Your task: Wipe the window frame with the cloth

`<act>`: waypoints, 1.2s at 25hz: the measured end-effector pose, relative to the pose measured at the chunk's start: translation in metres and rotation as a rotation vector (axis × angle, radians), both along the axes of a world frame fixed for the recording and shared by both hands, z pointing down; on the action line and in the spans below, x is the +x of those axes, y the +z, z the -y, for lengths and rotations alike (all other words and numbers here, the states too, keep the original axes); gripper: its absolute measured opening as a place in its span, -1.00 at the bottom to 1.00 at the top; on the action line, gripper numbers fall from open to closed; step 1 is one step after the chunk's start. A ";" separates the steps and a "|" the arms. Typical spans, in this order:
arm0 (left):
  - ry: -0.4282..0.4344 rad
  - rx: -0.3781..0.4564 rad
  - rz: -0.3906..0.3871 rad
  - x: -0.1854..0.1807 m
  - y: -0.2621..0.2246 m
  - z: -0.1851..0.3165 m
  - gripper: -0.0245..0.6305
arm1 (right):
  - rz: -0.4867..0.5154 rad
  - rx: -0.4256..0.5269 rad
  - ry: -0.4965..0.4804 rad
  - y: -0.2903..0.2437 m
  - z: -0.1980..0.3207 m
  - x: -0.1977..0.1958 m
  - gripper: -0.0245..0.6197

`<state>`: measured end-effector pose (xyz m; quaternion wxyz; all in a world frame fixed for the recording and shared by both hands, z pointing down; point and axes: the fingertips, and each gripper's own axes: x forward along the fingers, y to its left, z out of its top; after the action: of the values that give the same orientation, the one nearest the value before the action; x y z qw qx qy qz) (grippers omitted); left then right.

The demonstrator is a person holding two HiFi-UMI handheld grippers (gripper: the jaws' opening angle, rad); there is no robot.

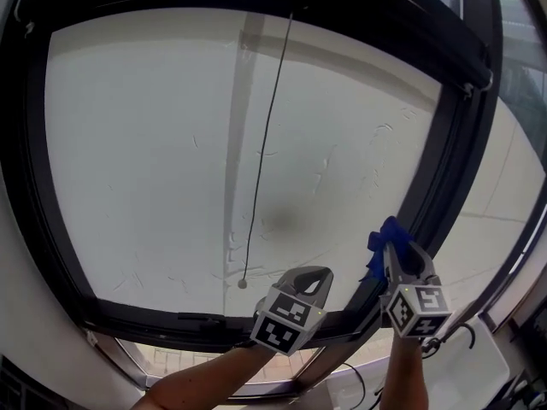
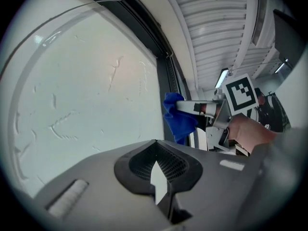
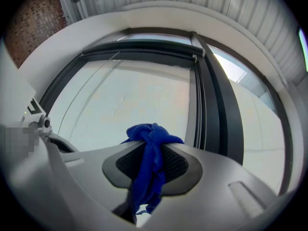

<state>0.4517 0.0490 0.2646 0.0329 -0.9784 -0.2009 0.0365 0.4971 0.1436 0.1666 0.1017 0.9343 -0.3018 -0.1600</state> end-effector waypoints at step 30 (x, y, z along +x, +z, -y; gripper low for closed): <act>-0.766 0.022 -0.245 -0.255 -0.162 0.254 -0.95 | -0.450 0.123 -0.872 -0.240 0.301 -0.294 -0.62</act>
<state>0.1969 -0.2045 0.1029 0.0782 -0.9705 0.1832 0.1359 0.2028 -0.1578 -0.0732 0.0326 0.6676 -0.6253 -0.4028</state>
